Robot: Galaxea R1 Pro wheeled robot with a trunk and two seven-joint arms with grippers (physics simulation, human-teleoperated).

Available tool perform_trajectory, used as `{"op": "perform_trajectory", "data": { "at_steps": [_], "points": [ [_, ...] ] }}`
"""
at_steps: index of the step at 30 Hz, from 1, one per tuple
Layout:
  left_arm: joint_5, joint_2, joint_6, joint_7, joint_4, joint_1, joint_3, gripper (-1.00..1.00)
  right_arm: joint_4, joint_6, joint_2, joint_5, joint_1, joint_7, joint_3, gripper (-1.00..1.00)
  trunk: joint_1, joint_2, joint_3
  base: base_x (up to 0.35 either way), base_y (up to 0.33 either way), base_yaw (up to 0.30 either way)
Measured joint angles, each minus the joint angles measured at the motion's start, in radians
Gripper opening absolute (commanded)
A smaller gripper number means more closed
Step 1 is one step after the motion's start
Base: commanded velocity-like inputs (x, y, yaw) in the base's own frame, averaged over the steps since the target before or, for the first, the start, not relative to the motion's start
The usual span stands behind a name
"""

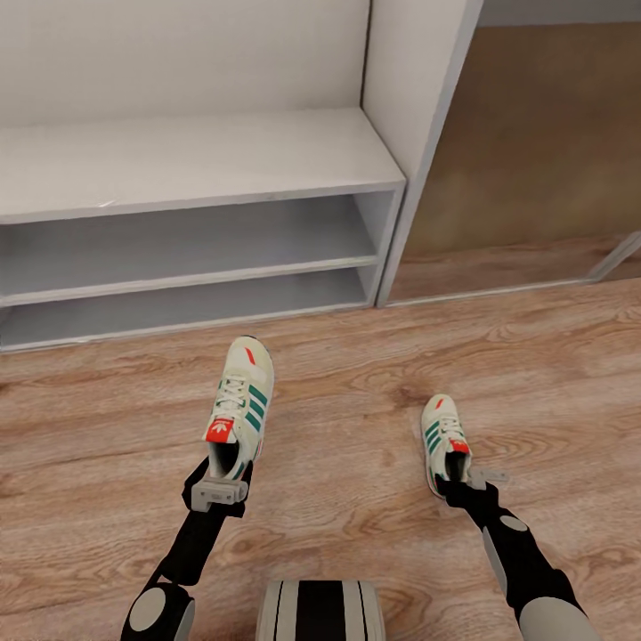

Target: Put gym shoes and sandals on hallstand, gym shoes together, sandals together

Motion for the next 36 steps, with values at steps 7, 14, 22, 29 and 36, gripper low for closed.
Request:
{"op": "perform_trajectory", "data": {
  "at_steps": [7, 14, 22, 29, 36],
  "points": [
    [0.000, 0.000, 0.000, 0.000, 0.000, 0.000, 0.001, -1.00, 0.000, 0.000, 0.000, 0.000, 0.000, 0.000, 0.000, 1.00, 0.000, 0.000, -0.001, 0.000, 0.000, 0.017],
    [0.000, 0.000, 0.000, -0.001, 0.000, 0.000, 0.000, -1.00, 0.000, 0.000, -0.001, 0.000, 0.000, 0.000, -0.001, 1.00, 0.003, -0.001, -0.028, 0.000, 0.000, 0.002],
    [0.000, 0.000, 0.000, 0.000, 0.001, 0.000, 0.000, -1.00, -0.001, 0.000, -0.001, 0.000, 0.000, 0.000, -0.001, 1.00, 0.003, -0.001, -0.034, 0.000, 0.000, 0.000],
    [0.000, 0.000, 0.000, 0.000, 0.003, 0.000, 0.001, -1.00, 0.000, 0.000, -0.001, 0.000, 0.000, 0.000, -0.001, 1.00, 0.003, -0.001, -0.034, 0.000, 0.000, 0.000],
    [0.000, 0.000, 0.000, 0.000, 0.006, 0.000, 0.000, -1.00, 0.000, 0.000, 0.000, 0.000, 0.000, 0.000, -0.001, 1.00, 0.002, -0.001, -0.035, 0.096, 0.000, 0.000]
  ]
}}
